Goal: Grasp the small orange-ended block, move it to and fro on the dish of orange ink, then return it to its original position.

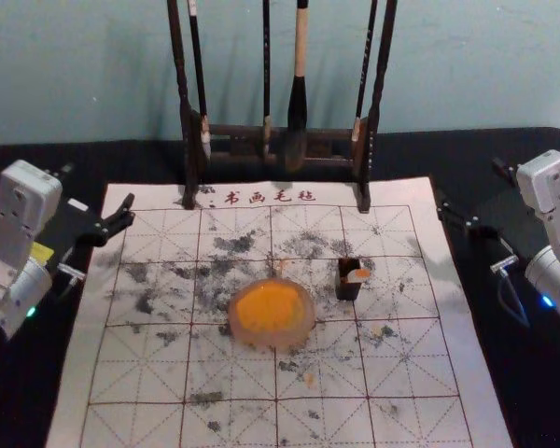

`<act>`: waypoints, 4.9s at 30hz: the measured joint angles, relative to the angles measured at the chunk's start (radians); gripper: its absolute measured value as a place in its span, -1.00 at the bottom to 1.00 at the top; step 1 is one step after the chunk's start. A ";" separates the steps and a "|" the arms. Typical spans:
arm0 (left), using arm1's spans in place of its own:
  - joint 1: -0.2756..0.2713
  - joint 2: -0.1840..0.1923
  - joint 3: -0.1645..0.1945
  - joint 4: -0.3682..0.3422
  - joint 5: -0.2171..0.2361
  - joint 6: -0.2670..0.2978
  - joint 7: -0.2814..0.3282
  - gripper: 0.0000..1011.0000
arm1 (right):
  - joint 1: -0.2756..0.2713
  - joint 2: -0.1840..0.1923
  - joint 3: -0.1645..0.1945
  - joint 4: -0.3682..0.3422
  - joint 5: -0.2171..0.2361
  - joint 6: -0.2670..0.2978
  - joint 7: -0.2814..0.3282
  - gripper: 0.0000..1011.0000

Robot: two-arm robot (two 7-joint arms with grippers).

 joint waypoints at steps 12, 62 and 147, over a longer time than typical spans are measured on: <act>0.000 0.000 0.000 0.000 0.000 0.000 0.000 0.98 | 0.000 0.000 0.000 0.000 0.000 0.000 0.000 0.98; 0.000 0.000 0.000 0.000 0.000 0.000 0.000 0.98 | 0.097 0.031 -0.079 0.137 0.066 -0.233 0.780 0.98; 0.000 0.000 0.000 0.000 0.000 0.000 0.000 0.98 | 0.186 -0.047 -0.100 0.250 0.043 -0.208 0.861 -0.69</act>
